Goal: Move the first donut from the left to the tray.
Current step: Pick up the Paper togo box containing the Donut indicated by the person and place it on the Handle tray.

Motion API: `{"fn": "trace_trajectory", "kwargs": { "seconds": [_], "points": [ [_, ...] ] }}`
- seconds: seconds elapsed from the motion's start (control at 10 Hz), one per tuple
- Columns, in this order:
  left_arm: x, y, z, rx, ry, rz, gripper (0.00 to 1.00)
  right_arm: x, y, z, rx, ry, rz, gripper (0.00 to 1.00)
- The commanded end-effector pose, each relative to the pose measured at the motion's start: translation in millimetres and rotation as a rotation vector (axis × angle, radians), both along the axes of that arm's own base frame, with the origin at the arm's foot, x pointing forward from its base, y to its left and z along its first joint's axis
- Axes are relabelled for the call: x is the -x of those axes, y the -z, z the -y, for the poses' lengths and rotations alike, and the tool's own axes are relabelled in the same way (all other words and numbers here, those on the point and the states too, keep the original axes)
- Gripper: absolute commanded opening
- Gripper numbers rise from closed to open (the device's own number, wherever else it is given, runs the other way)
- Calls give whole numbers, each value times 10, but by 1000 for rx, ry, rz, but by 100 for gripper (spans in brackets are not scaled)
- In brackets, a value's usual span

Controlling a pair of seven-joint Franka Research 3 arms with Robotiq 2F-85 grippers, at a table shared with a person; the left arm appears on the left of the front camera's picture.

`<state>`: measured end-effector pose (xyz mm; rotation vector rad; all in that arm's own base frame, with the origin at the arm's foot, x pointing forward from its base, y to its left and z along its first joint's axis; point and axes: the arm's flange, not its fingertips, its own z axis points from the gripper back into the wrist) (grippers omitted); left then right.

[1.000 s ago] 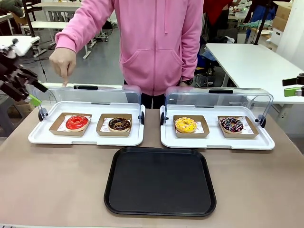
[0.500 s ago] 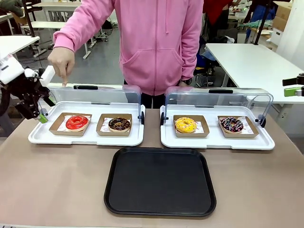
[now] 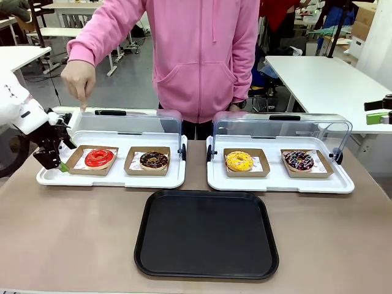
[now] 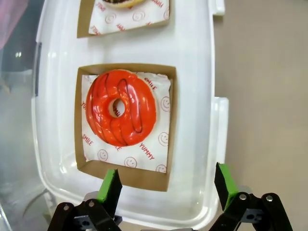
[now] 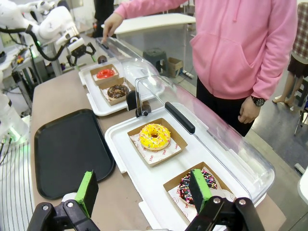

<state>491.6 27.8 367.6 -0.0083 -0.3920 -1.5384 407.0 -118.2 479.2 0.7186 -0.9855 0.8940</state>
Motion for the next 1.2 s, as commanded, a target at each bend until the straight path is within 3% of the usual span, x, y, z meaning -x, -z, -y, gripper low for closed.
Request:
{"fn": "trace_trajectory", "kwargs": {
  "seconds": [0.0,0.1,0.2,0.4,1.1],
  "points": [
    [3,122,-17,9,24,54,100,-35,-6,-4,-22,-1,31,100],
    [-9,140,-16,2,6,107,100,-35,-6,-4,-22,-1,31,100],
    [-23,52,-11,-10,2,16,100,-35,-6,-4,-22,-1,31,100],
    [-23,52,-11,-10,2,16,100,-35,-6,-4,-22,-1,31,100],
    [-198,381,-110,-48,14,122,100,-35,-6,-4,-22,-1,31,100]
  ]
}}
